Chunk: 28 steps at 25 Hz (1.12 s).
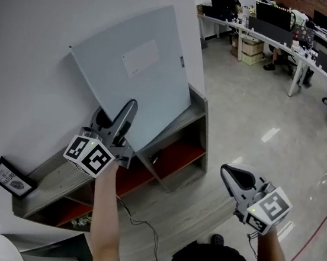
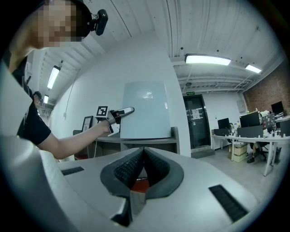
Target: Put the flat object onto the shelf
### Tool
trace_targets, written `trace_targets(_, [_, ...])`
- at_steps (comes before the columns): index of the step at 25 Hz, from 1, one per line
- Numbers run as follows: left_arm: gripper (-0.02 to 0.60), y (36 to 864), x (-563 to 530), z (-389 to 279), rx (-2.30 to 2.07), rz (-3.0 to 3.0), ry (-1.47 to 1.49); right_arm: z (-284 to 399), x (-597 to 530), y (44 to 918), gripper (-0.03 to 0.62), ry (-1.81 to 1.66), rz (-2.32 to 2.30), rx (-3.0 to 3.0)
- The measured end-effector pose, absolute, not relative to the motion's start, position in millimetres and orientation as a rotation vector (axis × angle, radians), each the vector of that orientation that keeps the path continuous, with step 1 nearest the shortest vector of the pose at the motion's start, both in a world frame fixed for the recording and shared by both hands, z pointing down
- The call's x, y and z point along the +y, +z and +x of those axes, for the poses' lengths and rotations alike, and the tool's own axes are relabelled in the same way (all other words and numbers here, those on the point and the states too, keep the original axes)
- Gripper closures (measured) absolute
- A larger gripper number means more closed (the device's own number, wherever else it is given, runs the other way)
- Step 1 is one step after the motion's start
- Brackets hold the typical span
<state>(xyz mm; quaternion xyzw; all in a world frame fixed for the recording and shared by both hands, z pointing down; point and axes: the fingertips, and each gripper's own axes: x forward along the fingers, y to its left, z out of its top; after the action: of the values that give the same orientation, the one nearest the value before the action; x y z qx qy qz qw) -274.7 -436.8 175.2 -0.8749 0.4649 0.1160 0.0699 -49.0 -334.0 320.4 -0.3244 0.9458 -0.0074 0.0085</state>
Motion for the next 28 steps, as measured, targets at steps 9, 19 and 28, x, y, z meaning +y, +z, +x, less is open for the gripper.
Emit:
trace_targets(9, [0.288, 178.5, -442.8, -272.3, 1.375, -2.626, 0.367, -49.9, -335.5, 322.3, 0.582, -0.027, -1.019, 2.967])
trace_targets(19, [0.267, 182.4, -444.9, -270.1, 1.359, -2.606, 0.364, -51.1, -333.0, 325.7, 0.582, -0.035, -1.018, 2.972])
trace_targets(28, [0.241, 182.5, -445.2, -269.5, 1.352, -2.6, 0.367, -48.0, -332.2, 326.4, 0.582, -0.043, -1.022, 2.971])
